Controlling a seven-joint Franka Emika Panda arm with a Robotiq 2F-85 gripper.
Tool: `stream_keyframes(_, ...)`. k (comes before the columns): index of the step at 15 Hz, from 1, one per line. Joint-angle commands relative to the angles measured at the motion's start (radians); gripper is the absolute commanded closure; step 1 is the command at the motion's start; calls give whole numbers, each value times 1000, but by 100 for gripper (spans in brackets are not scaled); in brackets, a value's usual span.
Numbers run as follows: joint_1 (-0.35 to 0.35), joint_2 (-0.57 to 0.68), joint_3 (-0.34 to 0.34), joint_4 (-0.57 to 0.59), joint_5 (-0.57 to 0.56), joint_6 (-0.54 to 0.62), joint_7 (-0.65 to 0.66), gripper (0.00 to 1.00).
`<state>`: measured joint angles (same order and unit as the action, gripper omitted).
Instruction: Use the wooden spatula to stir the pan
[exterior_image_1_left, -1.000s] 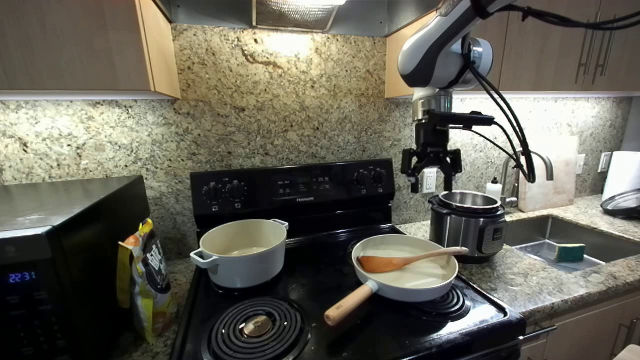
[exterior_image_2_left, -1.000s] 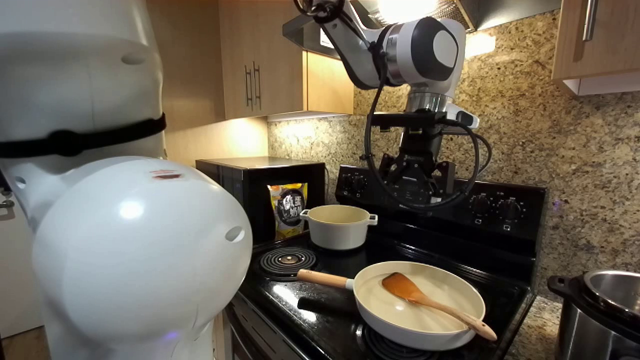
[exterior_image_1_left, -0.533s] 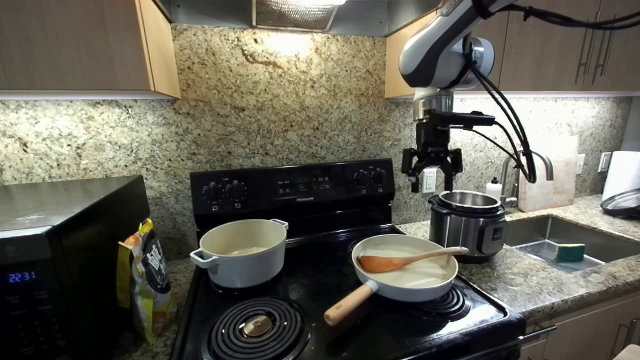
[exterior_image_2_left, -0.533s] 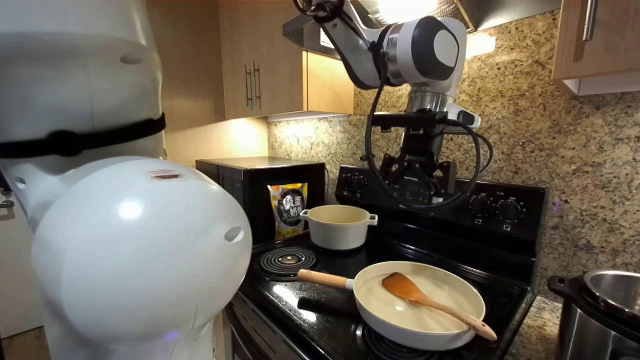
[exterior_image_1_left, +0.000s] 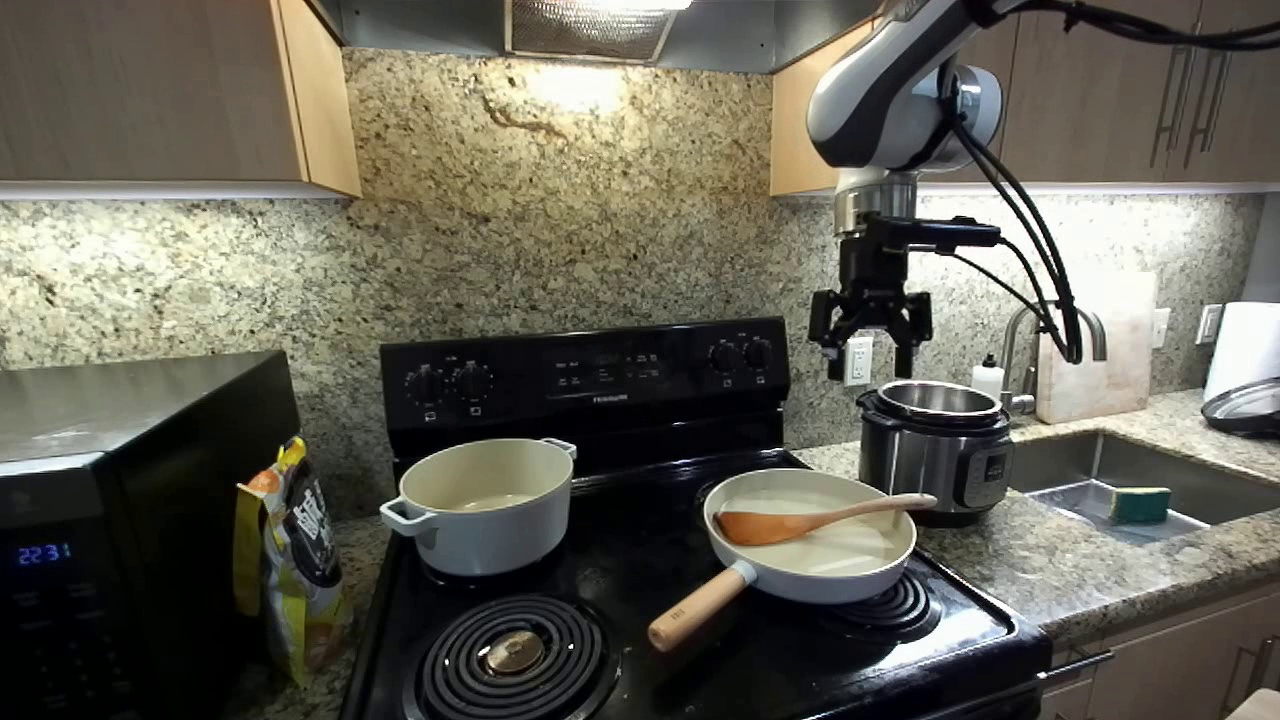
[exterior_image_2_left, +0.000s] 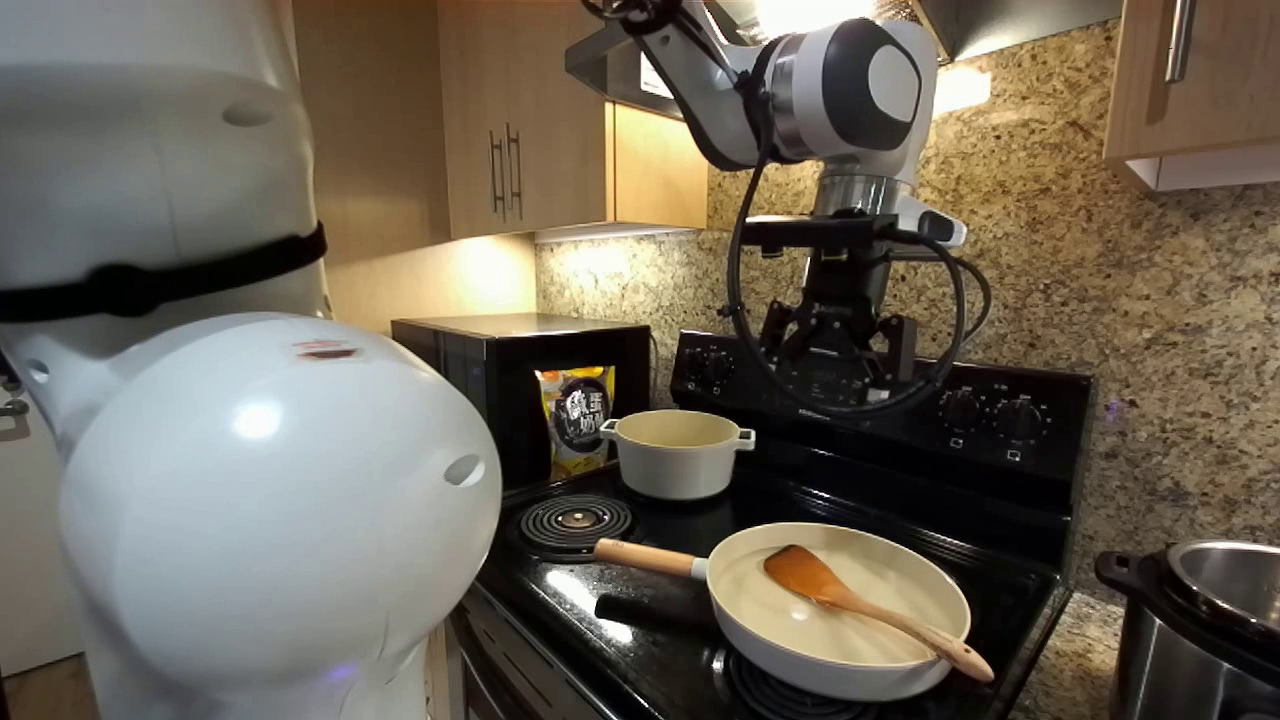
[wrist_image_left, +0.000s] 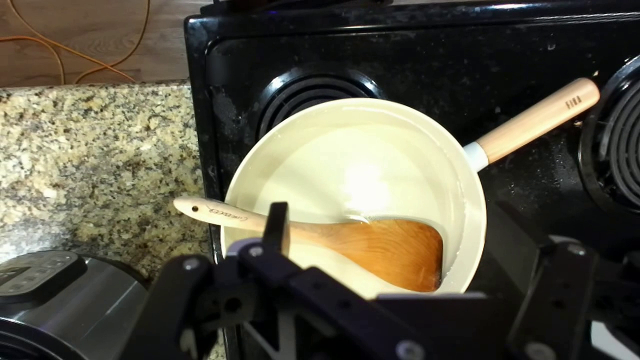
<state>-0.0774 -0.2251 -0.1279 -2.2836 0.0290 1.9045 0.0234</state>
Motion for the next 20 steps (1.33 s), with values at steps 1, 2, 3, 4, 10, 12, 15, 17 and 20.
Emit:
stream_keyframes(1,-10,1,9,1,2,-2,-2,0)
stream_keyframes(2,-10,1,9,1,2,-2,-2,0)
stream_keyframes(3,-10,1,9,1,2,-2,-2,0)
stream_keyframes(4,-10,1,9,1,2,-2,-2,0)
stream_keyframes(10,-28,-20,-16,9,3,-36,-33,0)
stream_keyframes(12,-48,-37,-40,29,-6,-88,-52,0)
stream_keyframes(15,-82,131,-90,72,-11,12,-98,0)
stream_keyframes(17,-107,163,-117,75,1,102,-81,0)
stream_keyframes(20,-132,339,-144,118,72,249,-132,0)
